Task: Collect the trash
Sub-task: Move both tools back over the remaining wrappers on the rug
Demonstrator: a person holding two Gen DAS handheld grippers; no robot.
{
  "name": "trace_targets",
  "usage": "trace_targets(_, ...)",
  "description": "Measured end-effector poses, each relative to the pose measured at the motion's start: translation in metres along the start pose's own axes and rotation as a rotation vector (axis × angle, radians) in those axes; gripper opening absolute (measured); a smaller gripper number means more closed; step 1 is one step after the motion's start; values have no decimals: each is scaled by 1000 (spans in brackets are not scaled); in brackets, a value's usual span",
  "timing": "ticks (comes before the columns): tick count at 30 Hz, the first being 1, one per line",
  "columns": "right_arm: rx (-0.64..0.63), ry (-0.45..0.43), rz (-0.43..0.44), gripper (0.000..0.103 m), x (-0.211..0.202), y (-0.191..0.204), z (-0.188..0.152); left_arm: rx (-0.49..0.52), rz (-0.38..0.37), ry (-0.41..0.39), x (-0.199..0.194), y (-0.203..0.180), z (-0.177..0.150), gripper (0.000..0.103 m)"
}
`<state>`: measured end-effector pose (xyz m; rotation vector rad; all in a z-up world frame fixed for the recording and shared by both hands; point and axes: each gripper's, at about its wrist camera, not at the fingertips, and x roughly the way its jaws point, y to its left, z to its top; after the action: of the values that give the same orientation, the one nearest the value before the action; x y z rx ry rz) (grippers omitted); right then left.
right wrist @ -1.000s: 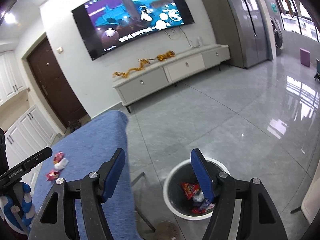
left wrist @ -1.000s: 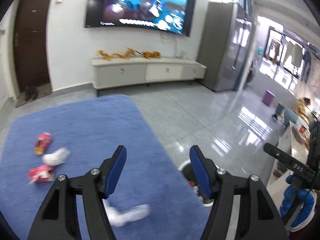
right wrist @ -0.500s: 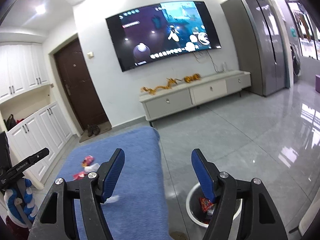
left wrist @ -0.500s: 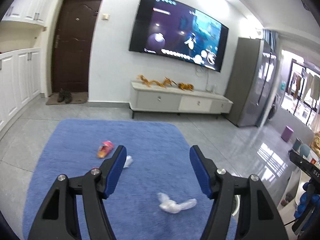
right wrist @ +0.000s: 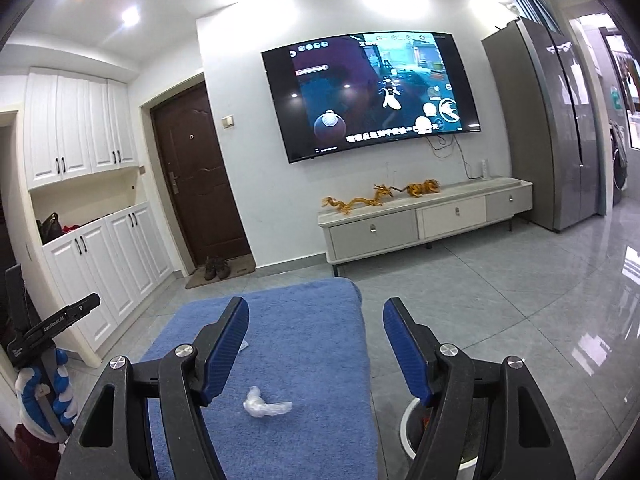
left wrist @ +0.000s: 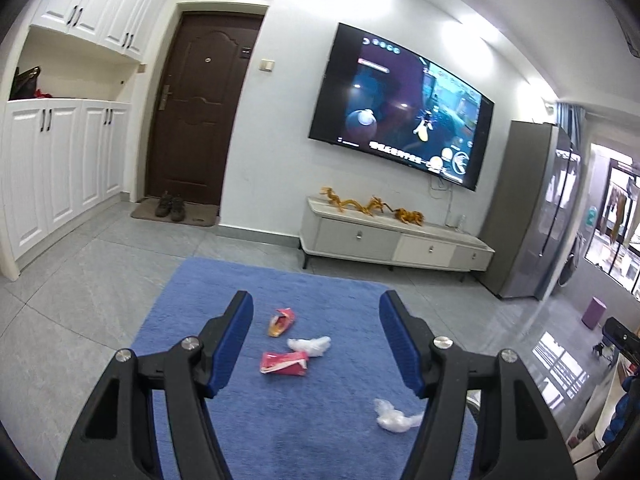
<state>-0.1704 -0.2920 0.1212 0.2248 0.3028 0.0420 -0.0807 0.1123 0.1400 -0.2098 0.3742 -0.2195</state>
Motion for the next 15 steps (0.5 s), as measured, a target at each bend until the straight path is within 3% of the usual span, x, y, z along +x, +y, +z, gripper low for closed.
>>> trace_targets(5,-5,33,7,71,20,4,-5,-51,27,36,16,30,-6,64)
trace_targets(9,-7,70,25,73,43,7,-11,-86,50,67,38,48,-15,78)
trace_targets(15,-38,180,100,76,100,28,-33,-80,54,150,90,57,-33,78)
